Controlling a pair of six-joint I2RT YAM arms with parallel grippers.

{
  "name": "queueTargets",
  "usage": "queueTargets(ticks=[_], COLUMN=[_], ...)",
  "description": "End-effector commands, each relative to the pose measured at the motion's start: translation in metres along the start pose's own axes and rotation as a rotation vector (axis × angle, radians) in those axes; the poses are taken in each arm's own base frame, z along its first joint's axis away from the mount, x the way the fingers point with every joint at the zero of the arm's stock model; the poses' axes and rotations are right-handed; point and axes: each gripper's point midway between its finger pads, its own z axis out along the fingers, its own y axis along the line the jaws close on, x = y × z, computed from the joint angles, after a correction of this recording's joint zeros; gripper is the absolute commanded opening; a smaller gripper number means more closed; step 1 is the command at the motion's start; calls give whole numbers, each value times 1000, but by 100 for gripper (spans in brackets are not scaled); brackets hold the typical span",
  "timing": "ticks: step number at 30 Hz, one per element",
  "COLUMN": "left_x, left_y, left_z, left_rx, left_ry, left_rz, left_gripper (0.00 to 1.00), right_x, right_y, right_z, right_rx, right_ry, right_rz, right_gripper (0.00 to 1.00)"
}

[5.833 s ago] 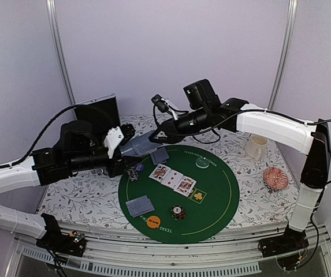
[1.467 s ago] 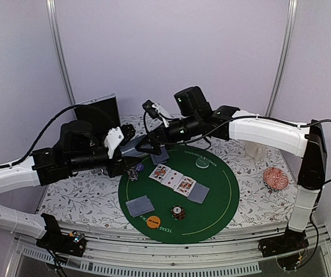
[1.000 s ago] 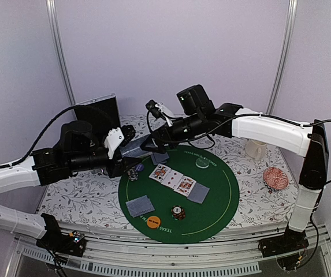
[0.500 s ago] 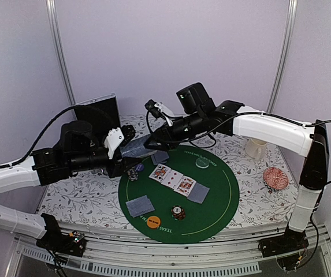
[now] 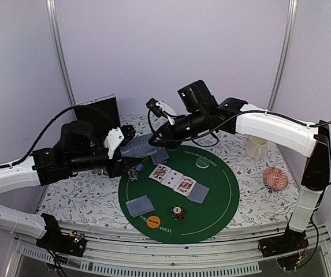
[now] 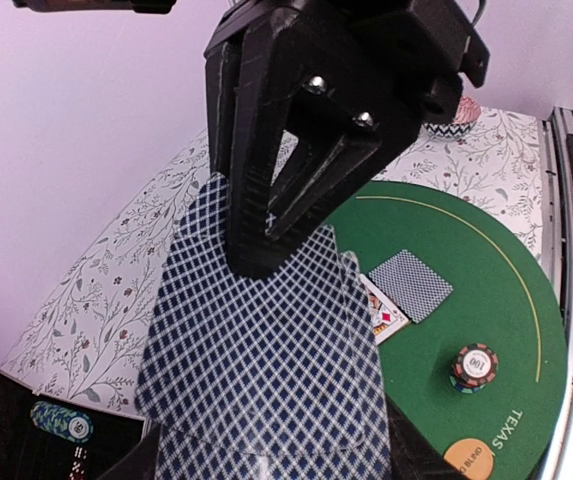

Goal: Distribute texas hold em gaming equipment
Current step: Pass from the left arm to the right

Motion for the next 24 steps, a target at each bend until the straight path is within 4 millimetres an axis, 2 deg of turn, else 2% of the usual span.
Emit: queueTargets(ticks=[1, 4, 15, 24], left_x=[-8, -8, -11, -17], left_y=[-2, -2, -1, -2], left_z=[0, -1, -3, -8], left_rx=[9, 10, 5, 9], left_ry=[-38, -39, -52, -84], left_rz=[8, 8, 9, 9], left_gripper=[51, 51, 51, 51], right_x=[-14, -13, -12, -10], right_y=[5, 6, 13, 14], right_z=[-11, -8, 5, 13], right_rx=[5, -10, -99, -152], right_ry=[-25, -20, -11, -11], right_rz=[-18, -15, 2, 40], right_gripper=[13, 18, 52, 62])
